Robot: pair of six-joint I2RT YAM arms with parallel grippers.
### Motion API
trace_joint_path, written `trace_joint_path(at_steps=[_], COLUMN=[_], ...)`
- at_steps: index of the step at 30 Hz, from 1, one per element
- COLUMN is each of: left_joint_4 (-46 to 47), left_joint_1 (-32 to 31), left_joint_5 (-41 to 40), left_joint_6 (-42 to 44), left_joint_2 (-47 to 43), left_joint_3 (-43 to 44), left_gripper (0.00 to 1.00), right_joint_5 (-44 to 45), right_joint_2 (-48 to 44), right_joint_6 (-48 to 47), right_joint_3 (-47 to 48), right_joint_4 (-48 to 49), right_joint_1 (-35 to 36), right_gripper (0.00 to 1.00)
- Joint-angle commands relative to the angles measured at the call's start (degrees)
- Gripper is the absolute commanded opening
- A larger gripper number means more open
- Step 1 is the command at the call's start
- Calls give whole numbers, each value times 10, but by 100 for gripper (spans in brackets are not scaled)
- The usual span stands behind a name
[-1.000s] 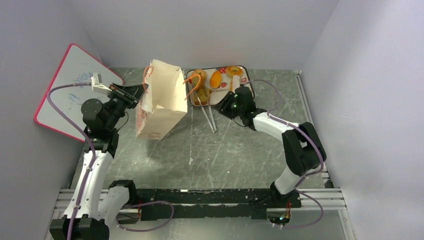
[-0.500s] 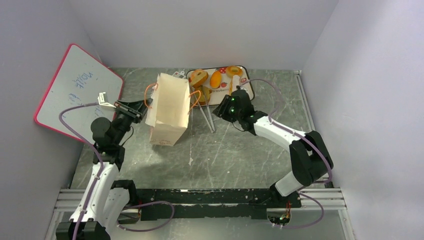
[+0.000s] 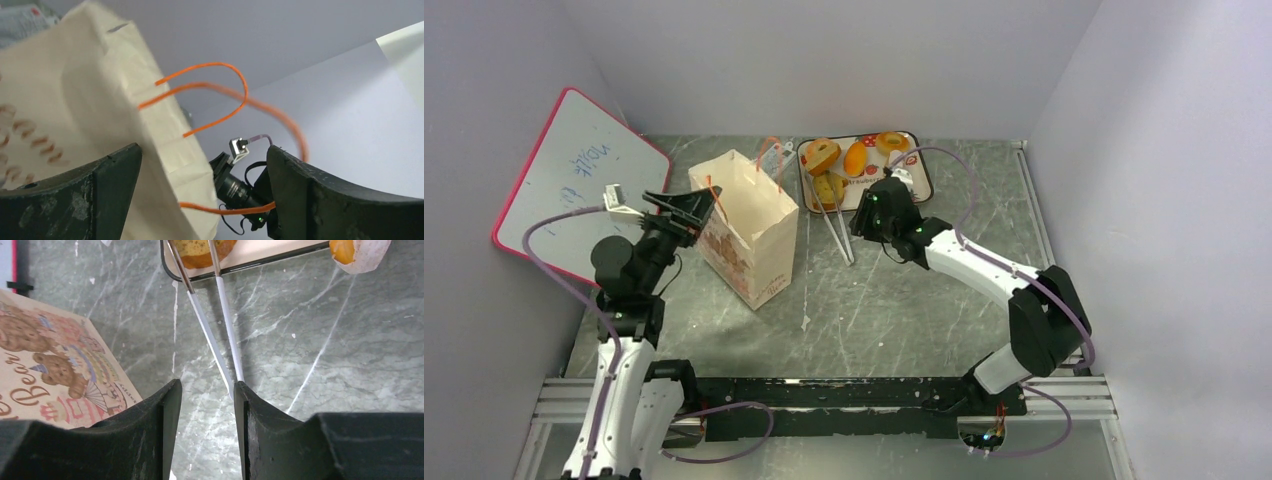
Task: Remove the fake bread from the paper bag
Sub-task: Adjust the paper bag at the center of the board.
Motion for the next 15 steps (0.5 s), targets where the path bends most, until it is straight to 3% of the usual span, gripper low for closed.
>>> trace_joint_path(at_steps=[1, 10, 15], left_joint_4=[-110, -322, -404], left_joint_1=[6, 6, 6], left_joint_5=[-53, -160, -287], left_joint_6=[83, 168, 267], left_joint_2=[-25, -93, -66], left_joint_3=[80, 209, 277], left_gripper=[99, 99, 99], right_joint_5=[43, 110, 257], right_joint_2=[-21, -74, -88], right_joint_6=[-26, -37, -72], right_joint_3=[26, 33, 49], right_joint_4=[-36, -60, -76], right_joint_1=[12, 23, 6], right_gripper=[47, 47, 68])
